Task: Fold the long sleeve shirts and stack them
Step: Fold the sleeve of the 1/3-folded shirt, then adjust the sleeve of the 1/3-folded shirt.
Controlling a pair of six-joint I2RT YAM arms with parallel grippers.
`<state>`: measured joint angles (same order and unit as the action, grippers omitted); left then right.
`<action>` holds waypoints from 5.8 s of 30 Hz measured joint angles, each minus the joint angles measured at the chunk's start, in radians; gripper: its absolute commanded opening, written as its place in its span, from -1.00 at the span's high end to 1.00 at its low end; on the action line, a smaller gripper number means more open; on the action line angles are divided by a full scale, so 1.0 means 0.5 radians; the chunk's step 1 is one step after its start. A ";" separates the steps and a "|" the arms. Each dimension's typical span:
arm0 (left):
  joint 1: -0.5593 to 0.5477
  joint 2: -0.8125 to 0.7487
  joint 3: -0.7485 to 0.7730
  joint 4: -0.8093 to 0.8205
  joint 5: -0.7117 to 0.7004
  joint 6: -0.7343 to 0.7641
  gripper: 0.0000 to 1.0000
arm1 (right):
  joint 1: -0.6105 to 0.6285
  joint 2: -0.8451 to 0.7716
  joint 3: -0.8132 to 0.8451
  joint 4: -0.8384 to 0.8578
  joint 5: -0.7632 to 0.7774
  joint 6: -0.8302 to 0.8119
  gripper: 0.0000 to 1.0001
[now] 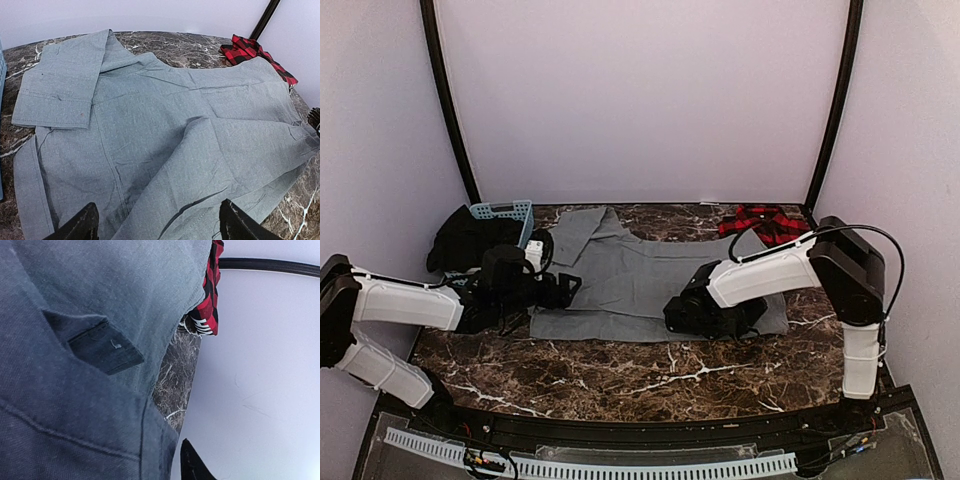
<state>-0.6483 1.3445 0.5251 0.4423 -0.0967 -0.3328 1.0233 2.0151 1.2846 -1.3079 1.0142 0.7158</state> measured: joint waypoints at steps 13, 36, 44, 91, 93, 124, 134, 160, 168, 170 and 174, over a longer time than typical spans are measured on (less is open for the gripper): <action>0.000 0.125 0.101 -0.024 0.021 0.002 -0.64 | 0.245 -0.327 -0.286 0.405 -0.423 -0.111 -0.58; 0.000 0.151 0.196 -0.079 0.121 0.012 -0.64 | -0.863 -1.106 -0.956 1.836 -1.917 -0.323 -0.32; 0.000 0.159 0.196 -0.079 0.134 0.008 -0.64 | -1.136 -1.105 -1.164 2.139 -2.251 -0.320 0.00; 0.000 0.172 0.196 -0.080 0.146 0.000 -0.64 | -0.929 -1.295 -1.269 2.128 -1.881 -0.439 1.00; 0.000 0.172 0.196 -0.080 0.146 -0.001 -0.64 | -0.929 -1.321 -1.234 2.116 -1.856 -0.451 1.00; 0.000 0.452 0.195 -0.081 0.329 0.114 -0.62 | -1.176 -0.931 -0.882 1.893 -1.746 -0.768 0.43; 0.000 0.487 0.175 -0.050 0.313 0.113 -0.62 | -1.180 -0.915 -0.984 2.057 -1.942 -0.658 0.21; -0.001 0.484 0.120 -0.045 0.098 0.067 -0.62 | -1.185 -1.022 -1.126 2.248 -2.032 -0.579 1.00; -0.001 0.423 0.111 -0.043 0.095 0.098 -0.62 | -1.214 -1.088 -1.084 2.119 -1.960 -0.636 1.00; -0.001 0.413 0.110 -0.043 0.101 0.121 -0.63 | -1.226 -1.087 -1.069 2.081 -1.942 -0.653 1.00; -0.001 0.390 0.103 -0.045 0.102 0.164 -0.63 | -1.240 -1.069 -1.019 2.013 -1.903 -0.689 1.00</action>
<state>-0.6487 1.5394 0.5766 0.4198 -0.0456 -0.2508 0.4034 1.4807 0.7750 -0.3012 0.0628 0.3714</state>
